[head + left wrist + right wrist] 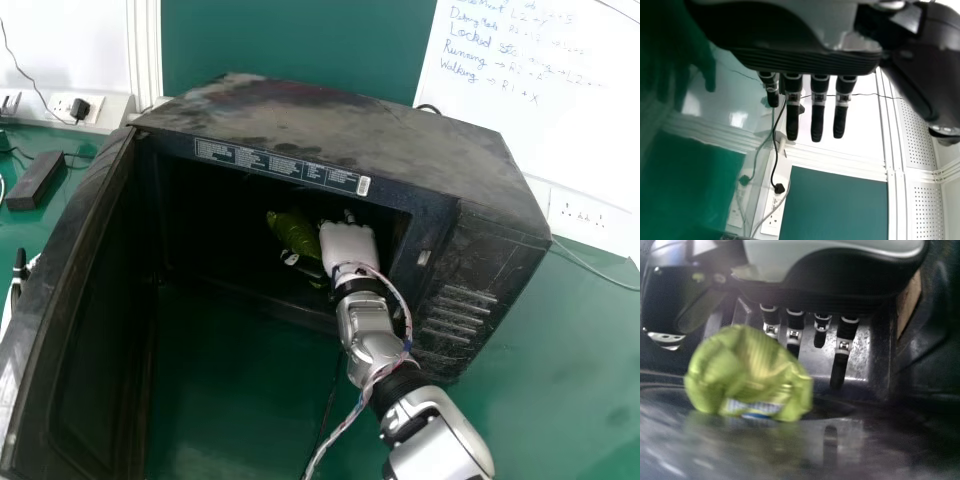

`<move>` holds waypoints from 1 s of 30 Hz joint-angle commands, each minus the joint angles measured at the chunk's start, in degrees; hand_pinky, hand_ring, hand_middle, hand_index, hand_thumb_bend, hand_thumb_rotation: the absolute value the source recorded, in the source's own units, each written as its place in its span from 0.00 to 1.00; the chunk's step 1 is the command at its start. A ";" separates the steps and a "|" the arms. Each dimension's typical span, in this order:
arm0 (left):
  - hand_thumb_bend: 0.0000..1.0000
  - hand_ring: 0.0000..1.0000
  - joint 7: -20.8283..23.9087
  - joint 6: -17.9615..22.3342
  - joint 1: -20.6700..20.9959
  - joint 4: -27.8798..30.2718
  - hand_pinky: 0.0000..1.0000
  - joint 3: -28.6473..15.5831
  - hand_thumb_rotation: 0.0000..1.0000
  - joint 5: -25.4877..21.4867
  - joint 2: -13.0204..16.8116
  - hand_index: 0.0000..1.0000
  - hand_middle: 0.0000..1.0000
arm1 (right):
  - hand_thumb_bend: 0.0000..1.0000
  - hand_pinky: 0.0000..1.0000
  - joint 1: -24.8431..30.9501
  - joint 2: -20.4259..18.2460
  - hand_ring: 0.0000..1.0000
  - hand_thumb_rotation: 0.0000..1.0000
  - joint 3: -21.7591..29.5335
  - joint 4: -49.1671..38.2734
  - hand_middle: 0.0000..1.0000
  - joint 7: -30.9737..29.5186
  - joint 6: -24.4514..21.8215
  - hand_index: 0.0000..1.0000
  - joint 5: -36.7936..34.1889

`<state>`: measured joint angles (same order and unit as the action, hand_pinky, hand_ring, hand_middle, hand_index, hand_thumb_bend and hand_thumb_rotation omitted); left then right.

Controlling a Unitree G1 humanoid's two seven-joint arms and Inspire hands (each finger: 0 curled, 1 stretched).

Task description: Put biscuit inside oven

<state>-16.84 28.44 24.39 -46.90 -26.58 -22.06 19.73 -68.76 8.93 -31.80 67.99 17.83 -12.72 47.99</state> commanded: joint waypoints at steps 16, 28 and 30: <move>0.56 0.78 0.39 -1.66 -3.08 -2.08 0.77 -0.13 0.43 -0.01 -1.55 0.81 0.81 | 1.00 0.92 8.63 0.19 0.99 0.92 0.62 -21.20 1.00 -8.09 -8.76 1.00 -1.78; 0.55 0.78 0.23 -1.73 -2.61 -2.98 0.78 -0.14 0.44 0.07 -1.06 0.82 0.81 | 1.00 0.94 21.38 2.59 1.00 0.93 -0.34 -47.67 1.00 -18.07 -17.36 1.00 3.01; 0.56 0.78 0.22 -1.91 -2.56 -2.93 0.78 -0.23 0.43 -0.11 -1.07 0.81 0.81 | 1.00 0.95 23.45 2.87 1.00 0.92 -0.28 -51.70 1.00 -19.59 -18.26 1.00 4.03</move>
<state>-16.74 28.41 24.59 -47.49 -26.52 -22.03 19.87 -47.12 11.50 -31.71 19.12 -0.72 -30.40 51.24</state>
